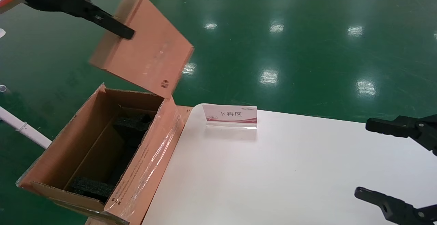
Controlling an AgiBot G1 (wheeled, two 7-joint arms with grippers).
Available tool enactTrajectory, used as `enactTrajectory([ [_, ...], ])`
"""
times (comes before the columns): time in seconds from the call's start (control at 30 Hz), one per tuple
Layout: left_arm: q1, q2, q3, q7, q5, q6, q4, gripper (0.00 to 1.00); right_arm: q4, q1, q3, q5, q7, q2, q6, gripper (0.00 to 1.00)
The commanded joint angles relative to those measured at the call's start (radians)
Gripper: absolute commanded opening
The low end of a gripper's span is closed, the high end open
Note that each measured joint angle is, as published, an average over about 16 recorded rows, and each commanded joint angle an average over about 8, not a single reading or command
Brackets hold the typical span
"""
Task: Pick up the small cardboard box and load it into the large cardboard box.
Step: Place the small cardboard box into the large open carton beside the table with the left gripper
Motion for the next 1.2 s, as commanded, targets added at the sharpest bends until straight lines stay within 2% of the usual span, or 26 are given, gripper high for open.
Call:
enactTrajectory([
  [0.03, -0.025, 0.004, 0.017, 0.032, 0.012, 0.006, 0.03, 0.0, 0.0, 0.0, 0.0, 0.0, 0.0, 0.0, 0.0, 1.0],
  [0.3, -0.072, 0.007, 0.177, 0.13, -0.013, 0.016, 0.076, 0.0, 0.0, 0.0, -0.001, 0.0, 0.0, 0.0, 0.0, 1.0],
  [0.53, -0.079, 0.006, 0.33, 0.173, -0.054, 0.014, 0.105, 0.0, 0.0, 0.0, -0.001, 0.001, -0.001, 0.0, 0.0, 1.0],
  [0.83, -0.065, -0.004, 0.481, 0.172, -0.109, 0.008, 0.148, 0.0, 0.0, 0.0, -0.002, 0.001, -0.001, 0.001, 0.001, 1.0],
  [1.2, -0.034, -0.024, 0.592, 0.134, -0.159, -0.005, 0.159, 0.0, 0.0, 0.0, -0.002, 0.002, -0.001, 0.001, 0.001, 1.0],
])
